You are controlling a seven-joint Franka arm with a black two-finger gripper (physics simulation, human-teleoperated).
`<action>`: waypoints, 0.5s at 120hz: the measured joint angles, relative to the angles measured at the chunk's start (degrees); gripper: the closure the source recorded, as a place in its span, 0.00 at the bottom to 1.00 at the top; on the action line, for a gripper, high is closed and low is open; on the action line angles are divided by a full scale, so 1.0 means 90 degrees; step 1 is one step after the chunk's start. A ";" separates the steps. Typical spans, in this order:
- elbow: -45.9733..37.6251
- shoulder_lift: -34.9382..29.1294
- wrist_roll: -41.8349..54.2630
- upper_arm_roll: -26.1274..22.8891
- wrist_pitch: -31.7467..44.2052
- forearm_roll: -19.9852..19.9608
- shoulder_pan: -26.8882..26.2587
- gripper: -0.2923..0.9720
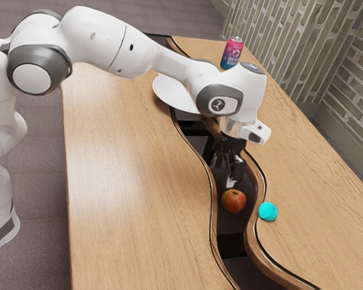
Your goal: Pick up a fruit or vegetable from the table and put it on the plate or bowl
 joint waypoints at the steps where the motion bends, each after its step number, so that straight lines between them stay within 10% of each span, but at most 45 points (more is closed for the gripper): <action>1: 0.0021 0.0002 0.0000 -0.0013 0.0003 -0.0001 0.0001 0.23; 60: 0.0407 0.0628 0.0007 -0.0319 0.0086 -0.0070 0.0026 0.23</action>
